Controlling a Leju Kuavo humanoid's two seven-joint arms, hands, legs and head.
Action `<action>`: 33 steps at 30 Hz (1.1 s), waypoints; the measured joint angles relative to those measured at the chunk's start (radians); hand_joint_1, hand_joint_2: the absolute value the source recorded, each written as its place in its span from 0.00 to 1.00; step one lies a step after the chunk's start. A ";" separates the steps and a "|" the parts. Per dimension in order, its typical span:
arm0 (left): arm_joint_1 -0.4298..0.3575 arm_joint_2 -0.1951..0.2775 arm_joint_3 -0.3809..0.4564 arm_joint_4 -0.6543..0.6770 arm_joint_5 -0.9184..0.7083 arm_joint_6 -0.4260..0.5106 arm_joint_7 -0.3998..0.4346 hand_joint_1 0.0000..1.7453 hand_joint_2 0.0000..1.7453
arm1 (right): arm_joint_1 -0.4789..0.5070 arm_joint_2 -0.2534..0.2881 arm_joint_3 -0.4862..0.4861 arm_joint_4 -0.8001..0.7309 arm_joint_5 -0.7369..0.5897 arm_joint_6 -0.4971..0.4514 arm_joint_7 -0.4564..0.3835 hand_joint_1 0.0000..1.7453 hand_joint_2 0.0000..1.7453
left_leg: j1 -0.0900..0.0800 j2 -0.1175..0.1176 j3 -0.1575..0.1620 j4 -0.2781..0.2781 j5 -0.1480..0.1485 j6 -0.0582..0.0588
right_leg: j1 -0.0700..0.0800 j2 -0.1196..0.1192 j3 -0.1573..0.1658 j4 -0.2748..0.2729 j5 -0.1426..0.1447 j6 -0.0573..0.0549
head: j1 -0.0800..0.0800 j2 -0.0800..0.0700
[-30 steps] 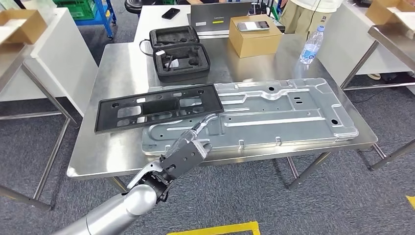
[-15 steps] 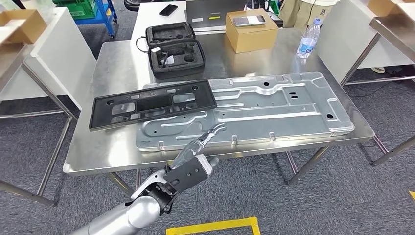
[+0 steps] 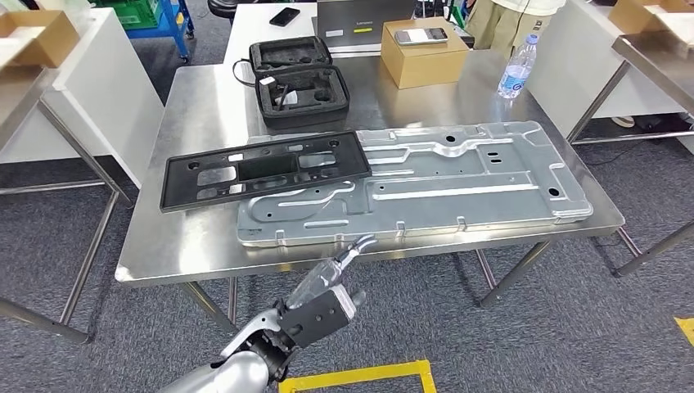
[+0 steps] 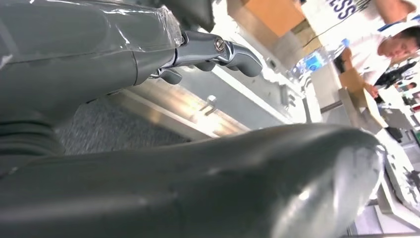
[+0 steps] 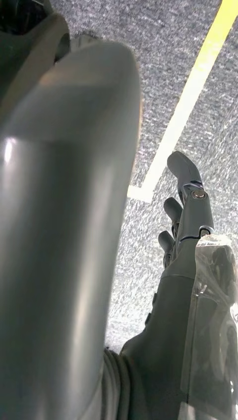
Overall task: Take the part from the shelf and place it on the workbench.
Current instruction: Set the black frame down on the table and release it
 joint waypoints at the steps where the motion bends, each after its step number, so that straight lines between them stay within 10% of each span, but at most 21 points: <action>1: 0.011 -0.001 -0.001 0.013 -0.007 0.001 -0.004 0.00 0.00 | 0.000 0.000 0.000 0.000 0.000 0.000 0.002 0.00 0.00 | 0.003 0.001 -0.002 -0.001 0.004 0.005 | -0.001 0.000 -0.018 0.042 -0.029 0.005 | 0.002 0.000; 5: 0.067 -0.004 -0.001 0.090 -0.059 0.018 -0.016 0.00 0.00 | 0.002 0.001 0.000 0.000 0.001 0.000 0.010 0.00 0.00 | 0.004 0.004 -0.011 -0.001 0.011 0.010 | -0.003 0.000 -0.112 0.279 -0.137 0.016 | 0.006 0.000; 10: 0.095 -0.014 0.000 0.191 -0.120 0.042 -0.014 0.00 0.00 | -0.001 0.001 0.000 0.000 0.003 0.000 0.013 0.00 0.00 | -0.001 0.001 -0.010 0.001 0.015 0.002 | 0.001 0.001 0.037 0.007 -0.015 0.002 | 0.006 0.000; 14: 0.114 -0.025 0.001 0.248 -0.135 0.049 -0.018 0.00 0.00 | -0.001 0.002 0.000 0.000 0.004 0.000 0.015 0.00 0.00 | -0.003 0.002 -0.020 0.004 0.018 -0.020 | 0.003 0.002 0.042 -0.029 -0.003 -0.016 | 0.006 0.000; 20: 0.134 -0.027 0.004 0.330 -0.157 0.063 -0.004 0.00 0.00 | -0.002 0.004 0.000 0.000 0.004 -0.001 0.014 0.00 0.00 | 0.002 0.002 -0.132 0.297 -0.147 -0.039 | -0.001 -0.002 0.016 -0.033 0.022 -0.040 | -0.001 0.000; 22: 0.147 -0.028 0.005 0.372 -0.169 0.075 -0.002 0.00 0.00 | -0.001 0.004 0.000 0.000 0.003 -0.001 0.015 0.00 0.00 | 0.002 0.002 -0.091 0.246 -0.116 -0.038 | 0.000 -0.001 0.009 -0.033 0.029 -0.037 | -0.001 0.000; 25: 0.159 -0.034 0.015 0.443 -0.181 0.105 -0.012 0.00 0.00 | -0.001 0.006 0.000 0.000 0.002 -0.002 0.016 0.00 0.00 | 0.000 0.002 0.031 0.029 -0.043 -0.027 | 0.004 0.000 0.002 -0.030 0.037 -0.028 | -0.001 0.000; 29: 0.185 -0.042 0.032 0.552 -0.206 0.168 -0.013 0.00 0.00 | -0.002 0.008 0.000 0.000 0.000 -0.005 0.019 0.00 0.00 | -0.004 0.001 0.044 -0.016 -0.021 -0.009 | 0.004 0.000 -0.006 -0.026 0.046 -0.009 | 0.000 0.000; 33: 0.212 -0.042 0.047 0.655 -0.229 0.190 0.035 0.00 0.00 | 0.000 0.008 0.000 0.000 0.001 -0.005 0.021 0.00 0.00 | 0.001 0.005 0.019 -0.018 0.005 0.010 | -0.002 0.000 -0.071 0.146 -0.091 0.012 | 0.003 0.000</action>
